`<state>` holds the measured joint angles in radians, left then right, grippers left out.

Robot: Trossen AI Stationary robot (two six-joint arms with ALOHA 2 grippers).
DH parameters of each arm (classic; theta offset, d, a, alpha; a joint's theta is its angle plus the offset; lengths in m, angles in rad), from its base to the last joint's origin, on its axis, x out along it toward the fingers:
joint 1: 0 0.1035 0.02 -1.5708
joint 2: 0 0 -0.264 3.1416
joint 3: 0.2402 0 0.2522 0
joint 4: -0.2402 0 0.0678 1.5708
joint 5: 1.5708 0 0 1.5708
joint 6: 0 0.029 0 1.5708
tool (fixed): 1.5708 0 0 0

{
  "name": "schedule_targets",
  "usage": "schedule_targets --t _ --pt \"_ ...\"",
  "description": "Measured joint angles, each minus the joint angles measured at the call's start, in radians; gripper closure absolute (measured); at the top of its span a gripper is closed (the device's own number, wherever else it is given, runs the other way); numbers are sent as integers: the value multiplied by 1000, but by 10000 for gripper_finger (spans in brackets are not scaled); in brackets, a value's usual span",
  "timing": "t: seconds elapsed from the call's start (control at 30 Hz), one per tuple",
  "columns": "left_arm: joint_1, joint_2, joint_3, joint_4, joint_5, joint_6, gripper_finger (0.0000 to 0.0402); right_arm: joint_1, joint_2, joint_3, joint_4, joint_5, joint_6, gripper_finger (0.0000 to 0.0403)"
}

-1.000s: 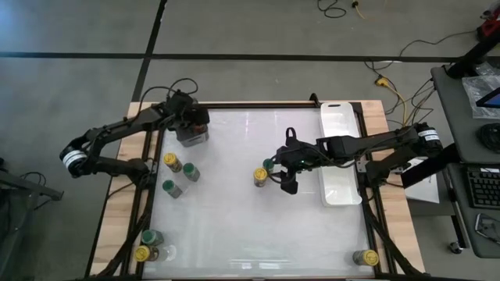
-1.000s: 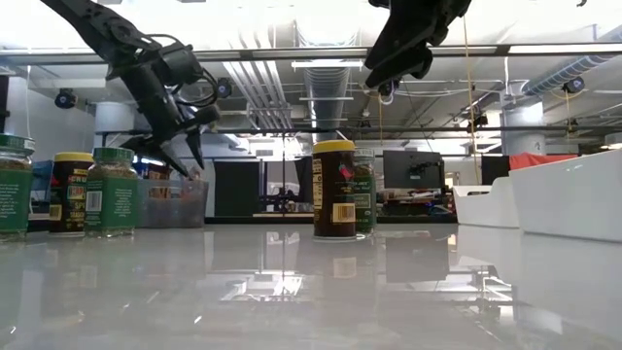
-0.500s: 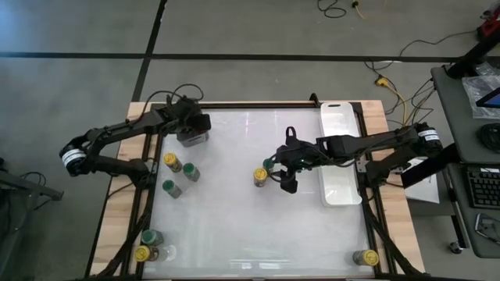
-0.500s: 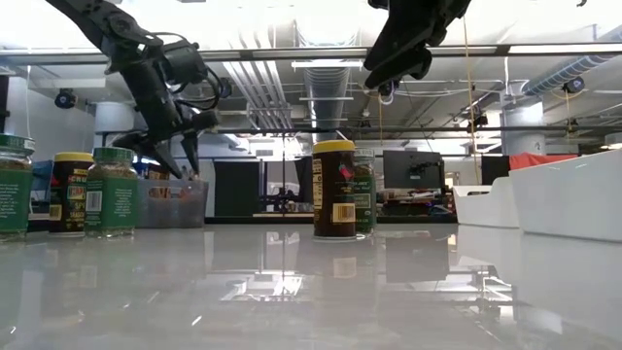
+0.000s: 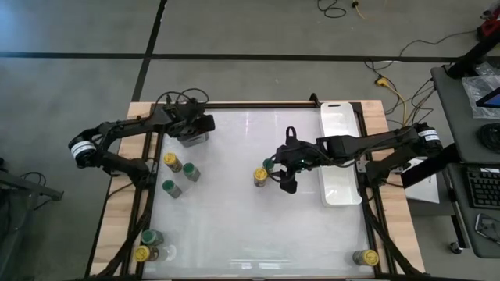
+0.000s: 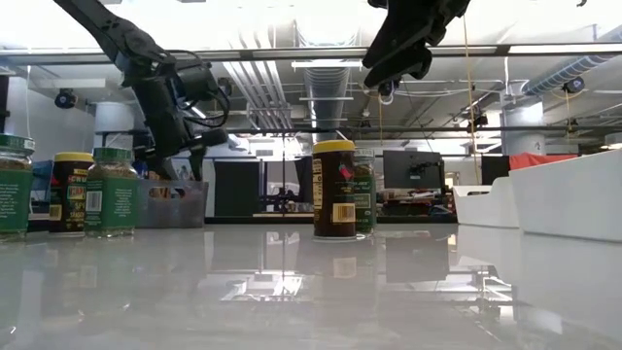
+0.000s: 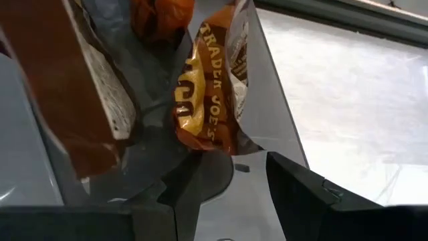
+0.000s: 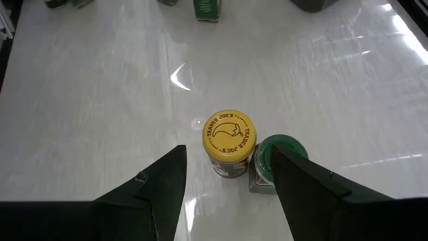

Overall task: Sort spices by type
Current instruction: Put the orange seasoning bag into the black bin

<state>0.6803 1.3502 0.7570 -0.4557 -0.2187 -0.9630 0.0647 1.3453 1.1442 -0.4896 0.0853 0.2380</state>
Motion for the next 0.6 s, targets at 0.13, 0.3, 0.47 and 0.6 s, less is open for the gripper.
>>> schedule_targets --t 0.13,0.3,0.47,0.6 --pt "0 0 0 0 -13 -15 253 0 0 0 1 1 0 197" --pt "0 0 0 6 -27 -64 260 -3 0 0 1 3 -1 197" --pt "0 -1 0 46 -28 -97 271 -8 0 0 1 5 -2 197" --pt "0 -3 0 65 -29 -123 277 -13 0 0 1 5 -2 197"
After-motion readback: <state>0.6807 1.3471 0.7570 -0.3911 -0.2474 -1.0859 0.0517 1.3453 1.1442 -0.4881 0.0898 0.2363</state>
